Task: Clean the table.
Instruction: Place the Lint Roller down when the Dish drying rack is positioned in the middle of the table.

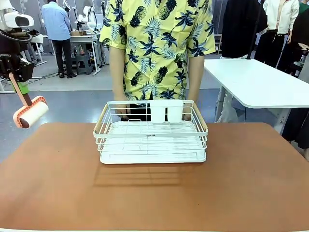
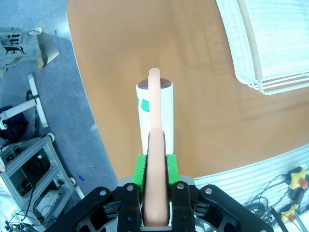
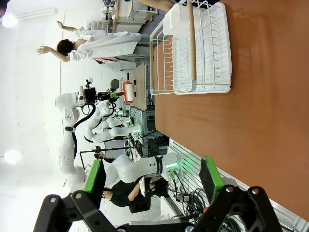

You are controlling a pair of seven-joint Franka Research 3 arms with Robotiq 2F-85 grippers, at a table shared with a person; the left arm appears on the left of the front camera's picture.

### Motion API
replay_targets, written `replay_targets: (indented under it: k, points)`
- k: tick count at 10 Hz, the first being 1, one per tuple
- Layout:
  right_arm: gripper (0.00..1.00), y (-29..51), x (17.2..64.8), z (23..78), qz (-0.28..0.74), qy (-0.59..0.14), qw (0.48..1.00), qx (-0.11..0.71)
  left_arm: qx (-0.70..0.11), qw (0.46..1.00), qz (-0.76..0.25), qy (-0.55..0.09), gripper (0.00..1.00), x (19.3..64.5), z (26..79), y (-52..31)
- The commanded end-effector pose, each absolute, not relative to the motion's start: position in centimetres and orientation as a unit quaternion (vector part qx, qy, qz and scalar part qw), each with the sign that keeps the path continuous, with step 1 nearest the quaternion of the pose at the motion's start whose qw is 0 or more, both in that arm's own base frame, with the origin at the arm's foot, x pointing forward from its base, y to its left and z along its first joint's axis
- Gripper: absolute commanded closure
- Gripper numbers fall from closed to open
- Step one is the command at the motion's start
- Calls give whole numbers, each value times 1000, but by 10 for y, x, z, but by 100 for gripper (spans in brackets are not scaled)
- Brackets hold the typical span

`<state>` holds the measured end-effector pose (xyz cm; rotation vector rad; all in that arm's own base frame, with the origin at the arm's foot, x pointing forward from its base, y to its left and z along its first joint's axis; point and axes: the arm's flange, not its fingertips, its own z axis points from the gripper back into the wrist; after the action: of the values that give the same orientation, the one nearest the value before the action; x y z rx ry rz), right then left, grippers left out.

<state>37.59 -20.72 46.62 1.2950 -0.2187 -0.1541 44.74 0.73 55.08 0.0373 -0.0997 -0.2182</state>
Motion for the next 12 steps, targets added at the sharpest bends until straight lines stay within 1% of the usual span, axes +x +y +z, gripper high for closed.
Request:
replay_targets:
  k: [1,2,3,4,5,6,7,8,9,10,12]
  points:
    - [0,-206,375,469,-66,-105,786,605,24,993,-104,-52,79,446,554,7]
    - [0,-206,375,469,-66,-105,786,605,19,993,-109,-50,79,447,551,7]
    - [0,-206,375,469,-66,-105,786,605,-8,998,30,-48,79,469,550,-7]
    - [0,-206,375,469,-66,-105,786,605,-13,984,164,-61,79,483,545,-10]
    - [0,-206,375,469,-66,-105,786,605,-37,959,266,-90,79,491,536,-10]
    - [0,-206,375,469,-66,-105,786,605,-85,928,354,-77,79,493,524,-13]
    - [0,-206,375,469,-66,-105,786,605,-110,882,437,-134,79,496,510,-8]
    - [0,-206,375,469,-66,-105,786,605,-136,847,493,-143,79,503,495,-6]
    - [0,-206,375,469,-66,-105,786,605,-176,815,525,-174,79,509,474,-5]
    - [0,-206,375,469,-66,-105,786,605,-198,787,549,-203,79,516,451,-4]
    - [0,-206,375,469,-66,-105,786,605,-200,767,559,-245,79,521,417,-5]
